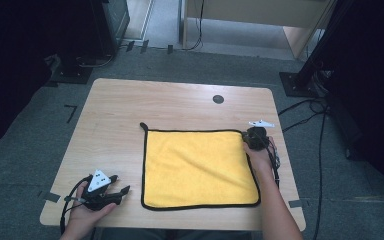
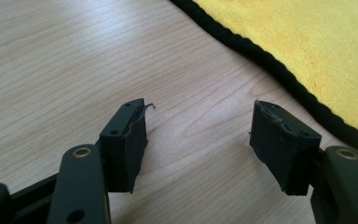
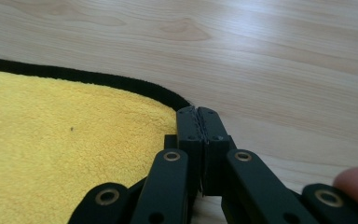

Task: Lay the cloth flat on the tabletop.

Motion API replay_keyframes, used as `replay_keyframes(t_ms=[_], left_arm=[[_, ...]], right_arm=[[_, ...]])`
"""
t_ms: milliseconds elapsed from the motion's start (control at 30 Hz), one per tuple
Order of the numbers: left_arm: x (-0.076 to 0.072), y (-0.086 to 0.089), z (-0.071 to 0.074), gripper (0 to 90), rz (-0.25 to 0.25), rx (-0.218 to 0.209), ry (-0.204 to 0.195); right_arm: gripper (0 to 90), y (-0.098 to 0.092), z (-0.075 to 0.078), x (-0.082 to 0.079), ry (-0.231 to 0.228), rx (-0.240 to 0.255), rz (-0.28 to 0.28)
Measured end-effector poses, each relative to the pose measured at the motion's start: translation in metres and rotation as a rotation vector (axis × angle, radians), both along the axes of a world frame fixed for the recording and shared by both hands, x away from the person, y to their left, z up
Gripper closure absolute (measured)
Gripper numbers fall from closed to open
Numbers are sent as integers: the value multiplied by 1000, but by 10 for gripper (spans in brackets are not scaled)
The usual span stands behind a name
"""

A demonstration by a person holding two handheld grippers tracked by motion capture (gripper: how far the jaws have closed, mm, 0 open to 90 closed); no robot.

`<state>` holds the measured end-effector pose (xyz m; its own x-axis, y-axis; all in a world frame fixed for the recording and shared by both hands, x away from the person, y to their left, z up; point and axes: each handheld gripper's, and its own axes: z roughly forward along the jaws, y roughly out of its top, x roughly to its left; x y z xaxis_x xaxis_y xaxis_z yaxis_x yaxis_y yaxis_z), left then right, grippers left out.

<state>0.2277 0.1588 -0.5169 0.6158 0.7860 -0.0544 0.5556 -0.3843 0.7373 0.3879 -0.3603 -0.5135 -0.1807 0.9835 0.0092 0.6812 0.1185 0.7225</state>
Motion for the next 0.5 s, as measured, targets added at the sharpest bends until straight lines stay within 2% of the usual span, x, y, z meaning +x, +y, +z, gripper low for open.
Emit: replay_keyframes(t_ms=[100,167,200,233,267,300,333,367,433,500], left_arm=[[-1,-1,0,368,-1,2,0],[-1,-1,0,368,0,2,0],[-1,-1,0,368,0,1,0],[-1,0,0,366,-1,0,2],[-1,0,0,366,-1,-2,2],[0,0,0,365,-1,-3,3],[0,0,0,364,-1,-3,3],[0,-1,0,360,5,-13,5],[-1,-2,1,359,12,-1,6],[-2,-6,2,361,23,8,7]], right_arm=[[896,-10,0,2,3,-18,-53],[895,-16,0,2,4,-10,-71],[889,-23,1,3,9,-37,-97],[873,-25,1,4,12,-50,-116],[821,-29,2,5,15,-56,-133],[763,-31,3,6,19,-43,-152],[763,-31,3,6,19,-43,-152],[702,-32,11,6,-17,20,-168],[681,-24,19,6,-52,60,-149],[669,-4,27,9,-68,59,-89]])
